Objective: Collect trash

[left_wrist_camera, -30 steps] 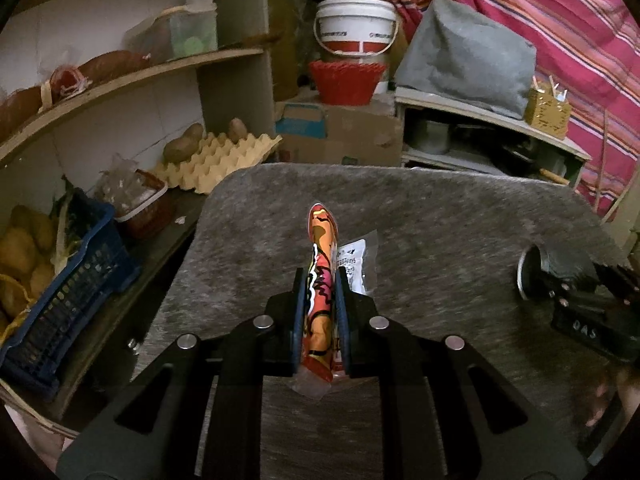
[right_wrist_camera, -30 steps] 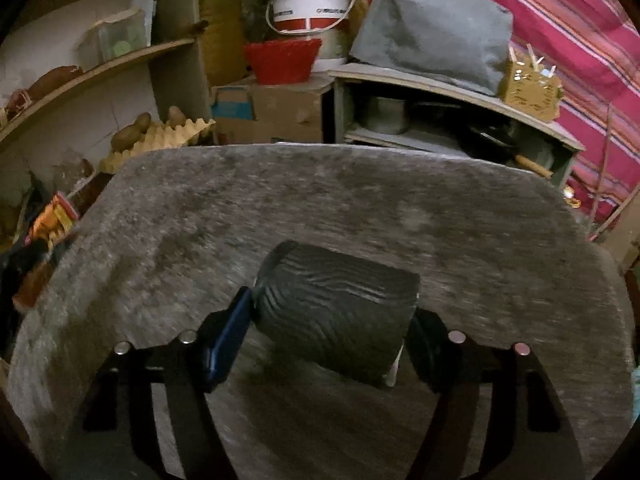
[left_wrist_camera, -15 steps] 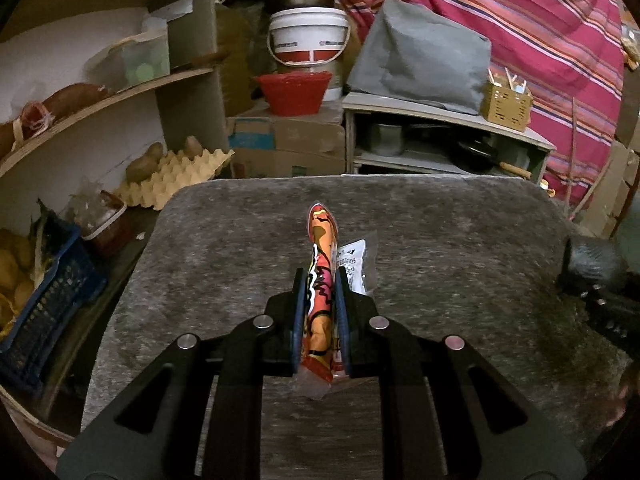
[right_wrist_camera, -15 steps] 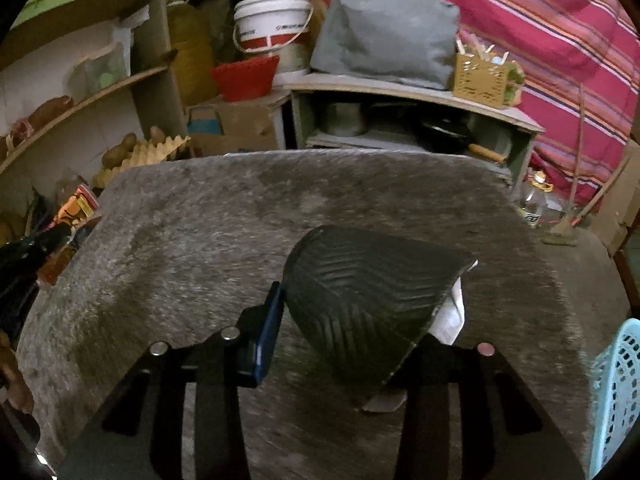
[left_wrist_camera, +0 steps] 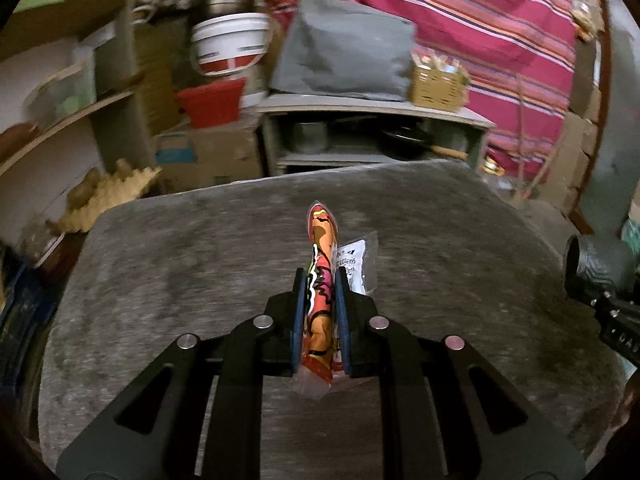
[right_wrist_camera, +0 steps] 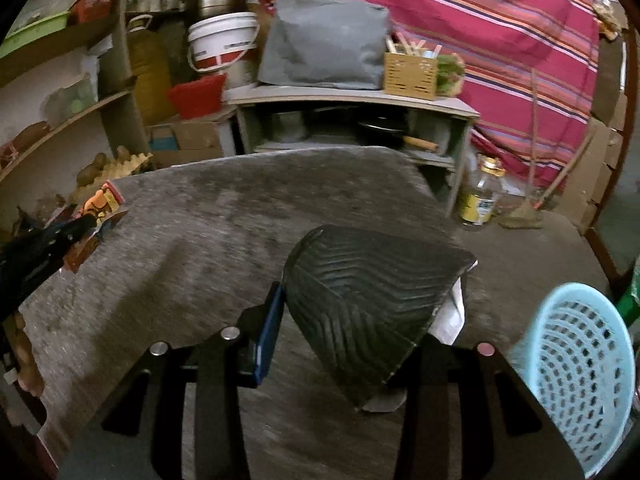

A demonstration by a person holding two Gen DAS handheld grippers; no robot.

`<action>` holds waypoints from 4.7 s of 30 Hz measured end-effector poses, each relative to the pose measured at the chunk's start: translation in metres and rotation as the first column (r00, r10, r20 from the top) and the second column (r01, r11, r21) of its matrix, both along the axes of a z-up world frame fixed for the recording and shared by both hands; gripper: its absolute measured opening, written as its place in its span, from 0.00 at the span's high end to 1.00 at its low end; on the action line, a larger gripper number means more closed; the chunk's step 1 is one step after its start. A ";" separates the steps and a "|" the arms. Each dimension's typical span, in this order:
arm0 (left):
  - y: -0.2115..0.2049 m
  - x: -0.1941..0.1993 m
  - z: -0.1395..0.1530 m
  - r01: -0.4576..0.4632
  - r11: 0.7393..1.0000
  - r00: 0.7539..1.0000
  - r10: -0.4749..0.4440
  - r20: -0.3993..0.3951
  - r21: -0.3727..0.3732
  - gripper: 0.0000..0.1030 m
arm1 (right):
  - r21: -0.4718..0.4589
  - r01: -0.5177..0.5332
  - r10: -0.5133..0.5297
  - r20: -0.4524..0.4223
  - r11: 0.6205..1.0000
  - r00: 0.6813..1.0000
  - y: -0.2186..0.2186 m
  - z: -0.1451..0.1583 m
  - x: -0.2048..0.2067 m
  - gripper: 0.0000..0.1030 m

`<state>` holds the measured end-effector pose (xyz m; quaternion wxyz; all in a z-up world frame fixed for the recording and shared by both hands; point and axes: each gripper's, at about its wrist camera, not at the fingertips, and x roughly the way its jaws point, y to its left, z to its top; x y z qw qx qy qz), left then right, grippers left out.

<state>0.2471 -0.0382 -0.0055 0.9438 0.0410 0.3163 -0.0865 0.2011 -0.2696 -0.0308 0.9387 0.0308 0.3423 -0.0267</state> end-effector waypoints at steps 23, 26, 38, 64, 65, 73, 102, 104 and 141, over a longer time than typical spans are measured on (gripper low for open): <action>-0.291 -0.084 0.005 0.451 0.892 0.890 -0.452 0.066 0.022 0.87 | 0.063 0.352 -0.354 0.039 0.934 0.934 -0.251 0.006 -0.113 0.61; -0.321 -0.093 -0.005 0.485 0.874 0.872 -0.486 0.056 0.033 0.87 | 0.079 0.370 -0.373 0.025 0.925 0.927 -0.270 -0.002 -0.119 0.61; -0.382 -0.100 -0.024 0.552 0.834 0.834 -0.552 0.002 -0.003 0.53 | 0.105 0.402 -0.404 0.002 0.910 0.915 -0.303 -0.017 -0.136 0.61; -0.250 -0.109 0.009 0.277 0.961 0.953 -0.275 0.130 0.000 0.05 | 0.066 0.333 -0.332 -0.029 0.940 0.943 -0.251 -0.040 -0.099 0.15; -0.243 -0.111 0.010 0.271 0.963 0.954 -0.269 0.135 0.001 0.05 | 0.069 0.334 -0.333 -0.028 0.940 0.943 -0.249 -0.039 -0.100 0.13; -0.187 -0.131 0.023 0.230 0.972 0.965 -0.222 0.140 -0.044 0.05 | 0.042 0.321 -0.320 -0.033 0.946 0.947 -0.231 -0.041 -0.103 0.04; -0.046 -0.194 0.023 0.041 0.997 0.972 -0.025 0.232 -0.066 0.05 | 0.080 0.303 -0.308 0.052 0.950 0.950 -0.146 -0.005 -0.164 0.04; -0.044 -0.200 0.019 0.050 0.996 0.973 -0.034 0.230 -0.067 0.05 | 0.073 0.282 -0.288 0.089 0.957 0.954 -0.131 -0.003 -0.174 0.04; -0.007 -0.237 -0.010 -0.053 0.996 0.947 0.072 0.312 -0.068 0.05 | -0.073 0.106 -0.073 0.354 0.992 0.932 0.011 0.002 -0.213 0.04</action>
